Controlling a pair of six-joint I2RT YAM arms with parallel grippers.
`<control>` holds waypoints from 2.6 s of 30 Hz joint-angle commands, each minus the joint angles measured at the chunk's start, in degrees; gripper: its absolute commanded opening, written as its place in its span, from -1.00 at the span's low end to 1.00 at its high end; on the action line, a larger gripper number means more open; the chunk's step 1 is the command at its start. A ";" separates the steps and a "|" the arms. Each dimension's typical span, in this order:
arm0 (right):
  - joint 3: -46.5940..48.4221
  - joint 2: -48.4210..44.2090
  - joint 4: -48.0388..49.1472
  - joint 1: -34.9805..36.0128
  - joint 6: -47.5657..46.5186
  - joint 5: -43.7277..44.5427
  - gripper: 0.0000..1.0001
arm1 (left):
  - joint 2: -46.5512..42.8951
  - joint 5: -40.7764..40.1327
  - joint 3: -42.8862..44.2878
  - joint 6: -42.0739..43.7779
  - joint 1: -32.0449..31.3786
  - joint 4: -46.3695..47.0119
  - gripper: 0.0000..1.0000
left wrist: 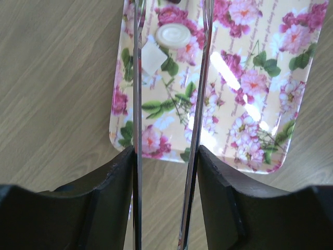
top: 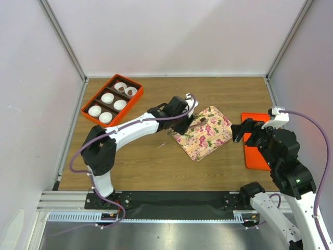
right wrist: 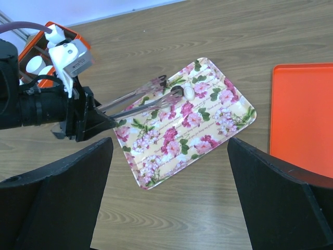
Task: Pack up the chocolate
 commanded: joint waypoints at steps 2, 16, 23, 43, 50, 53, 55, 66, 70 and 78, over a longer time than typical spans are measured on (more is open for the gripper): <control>1.39 -0.36 0.76 0.12 -1.46 1.09 0.99 | 2.44 1.77 3.80 1.99 -0.41 3.76 0.08; 0.42 -0.18 1.55 0.12 -1.72 1.53 0.99 | 3.68 2.47 3.54 1.20 -0.41 4.64 -0.03; 0.33 -0.35 1.38 0.03 -1.63 1.53 1.00 | 3.50 2.38 3.19 1.38 -0.50 4.29 -0.18; 0.51 -0.80 0.94 0.03 -0.84 0.92 0.99 | -6.51 2.73 1.95 -2.13 -0.33 3.85 -0.35; 0.33 -1.23 0.68 0.03 -0.58 0.83 0.99 | -13.45 0.72 3.36 -4.51 -0.15 -1.15 -0.35; -0.02 -1.41 0.76 0.03 -0.32 0.47 0.99 | -16.18 -1.47 3.27 -5.91 0.99 -3.44 -0.36; -0.19 -1.59 1.11 0.03 -0.23 -0.05 0.99 | -16.97 -2.71 3.10 -6.44 2.39 -4.67 -0.36; 0.16 -1.76 0.76 0.03 -0.67 -0.32 0.99 | -20.84 -4.12 -1.03 -10.40 26.44 -11.27 -0.36; 0.07 -2.03 0.68 0.03 -0.93 -0.14 0.99 | -20.76 -6.76 -0.77 -9.96 34.90 -12.50 -0.35; 0.33 -1.59 1.11 0.03 -1.63 -0.40 0.99 | -18.56 -6.05 0.02 -8.38 45.99 -12.59 -0.35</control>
